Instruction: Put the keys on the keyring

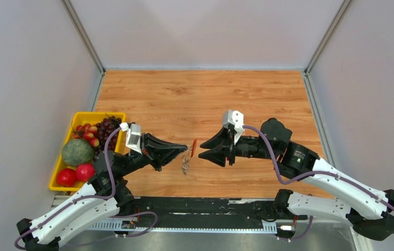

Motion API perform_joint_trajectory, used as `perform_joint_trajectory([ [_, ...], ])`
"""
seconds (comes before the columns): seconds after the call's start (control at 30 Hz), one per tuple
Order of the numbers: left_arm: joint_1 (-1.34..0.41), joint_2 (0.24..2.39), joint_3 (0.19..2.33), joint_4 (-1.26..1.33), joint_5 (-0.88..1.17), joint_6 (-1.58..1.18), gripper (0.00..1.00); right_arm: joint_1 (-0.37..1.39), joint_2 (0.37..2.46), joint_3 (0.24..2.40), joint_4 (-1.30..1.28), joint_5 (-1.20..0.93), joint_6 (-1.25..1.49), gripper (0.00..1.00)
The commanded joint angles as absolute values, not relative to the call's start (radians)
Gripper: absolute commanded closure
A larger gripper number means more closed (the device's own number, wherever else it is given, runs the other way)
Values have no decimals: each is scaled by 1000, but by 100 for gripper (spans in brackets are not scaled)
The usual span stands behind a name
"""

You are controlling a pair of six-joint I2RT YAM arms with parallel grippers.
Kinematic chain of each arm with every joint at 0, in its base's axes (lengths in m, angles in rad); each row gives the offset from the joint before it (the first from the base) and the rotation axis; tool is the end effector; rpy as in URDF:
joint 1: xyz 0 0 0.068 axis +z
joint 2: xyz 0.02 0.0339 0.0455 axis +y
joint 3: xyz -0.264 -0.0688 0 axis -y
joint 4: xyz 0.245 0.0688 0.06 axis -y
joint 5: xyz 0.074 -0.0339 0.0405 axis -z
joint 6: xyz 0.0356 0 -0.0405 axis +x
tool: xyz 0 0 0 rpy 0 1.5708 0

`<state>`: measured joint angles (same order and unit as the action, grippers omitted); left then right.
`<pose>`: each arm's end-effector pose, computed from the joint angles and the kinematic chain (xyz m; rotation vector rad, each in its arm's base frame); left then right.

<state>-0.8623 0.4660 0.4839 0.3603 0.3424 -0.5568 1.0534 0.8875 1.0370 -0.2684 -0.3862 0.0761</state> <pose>0.0742 -0.1050 0.3362 0.5277 1.2406 -1.4254 0.0837 0.1743 0.4014 -1.1182 1.4393 1.1498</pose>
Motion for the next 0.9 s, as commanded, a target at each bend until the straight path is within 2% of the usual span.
perform_joint_trajectory([
  [0.0, -862, 457, 474, 476, 356, -584, 100, 1062, 899, 1082, -184, -390, 64, 62],
  [0.87, -862, 471, 445, 598, 372, -642, 100, 1093, 966, 1104, -87, -396, 78, 70],
])
